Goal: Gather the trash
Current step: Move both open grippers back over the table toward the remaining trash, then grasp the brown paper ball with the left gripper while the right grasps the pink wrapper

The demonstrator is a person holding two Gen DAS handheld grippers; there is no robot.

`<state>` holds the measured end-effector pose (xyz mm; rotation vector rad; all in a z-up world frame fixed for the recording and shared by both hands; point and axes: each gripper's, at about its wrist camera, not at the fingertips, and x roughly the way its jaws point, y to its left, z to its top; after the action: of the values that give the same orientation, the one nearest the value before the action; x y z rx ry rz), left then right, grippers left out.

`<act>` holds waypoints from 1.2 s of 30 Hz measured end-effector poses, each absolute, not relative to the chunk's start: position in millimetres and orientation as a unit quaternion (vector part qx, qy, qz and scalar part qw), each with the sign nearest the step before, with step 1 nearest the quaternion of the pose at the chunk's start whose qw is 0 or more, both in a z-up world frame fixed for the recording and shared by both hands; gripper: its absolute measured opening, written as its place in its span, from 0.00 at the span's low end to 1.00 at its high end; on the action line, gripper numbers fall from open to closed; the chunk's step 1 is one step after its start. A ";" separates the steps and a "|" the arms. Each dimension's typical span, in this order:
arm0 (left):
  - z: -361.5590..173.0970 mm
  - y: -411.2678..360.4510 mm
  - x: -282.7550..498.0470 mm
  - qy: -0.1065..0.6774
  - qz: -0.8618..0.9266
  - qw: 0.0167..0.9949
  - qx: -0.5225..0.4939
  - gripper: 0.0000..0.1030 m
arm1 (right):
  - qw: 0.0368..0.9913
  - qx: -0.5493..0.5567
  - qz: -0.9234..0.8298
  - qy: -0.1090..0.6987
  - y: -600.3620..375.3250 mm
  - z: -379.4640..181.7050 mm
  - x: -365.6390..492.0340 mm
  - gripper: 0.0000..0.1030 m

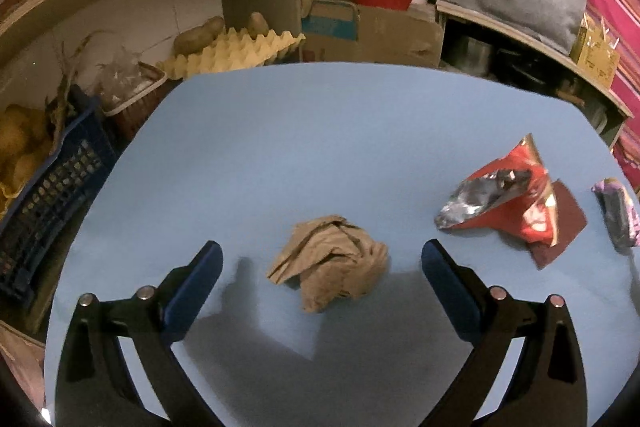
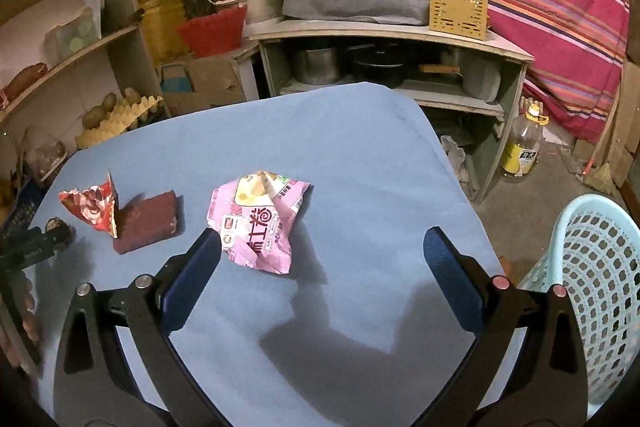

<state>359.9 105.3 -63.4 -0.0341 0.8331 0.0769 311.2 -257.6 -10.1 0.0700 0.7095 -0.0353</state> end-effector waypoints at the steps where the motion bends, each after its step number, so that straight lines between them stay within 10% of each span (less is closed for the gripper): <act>1: -64.0 105.5 360.3 0.407 0.031 0.913 -0.020 0.85 | 0.937 0.030 -0.017 0.348 -255.8 -11.0 312.3 0.96; 9: -70.3 111.6 367.2 0.425 0.007 0.904 -0.047 0.54 | 0.933 0.007 -0.014 0.360 -238.5 -21.2 326.2 0.96; 22: -38.0 110.4 338.5 0.382 0.011 0.924 -0.035 0.47 | 0.920 -0.029 -0.004 0.390 -203.6 -43.8 361.2 0.93; 29: -11.2 100.1 317.1 0.349 0.000 0.937 -0.014 0.47 | 0.910 0.009 0.000 0.414 -211.1 -50.5 373.6 0.41; 36: -8.5 94.2 316.5 0.345 -0.004 0.938 -0.020 0.47 | 0.918 -0.009 0.006 0.396 -217.8 -35.5 356.9 0.25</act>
<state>316.5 94.2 -8.5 -0.0405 0.7051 -0.0086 356.9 -217.8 -35.5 -0.0177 0.8153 0.0126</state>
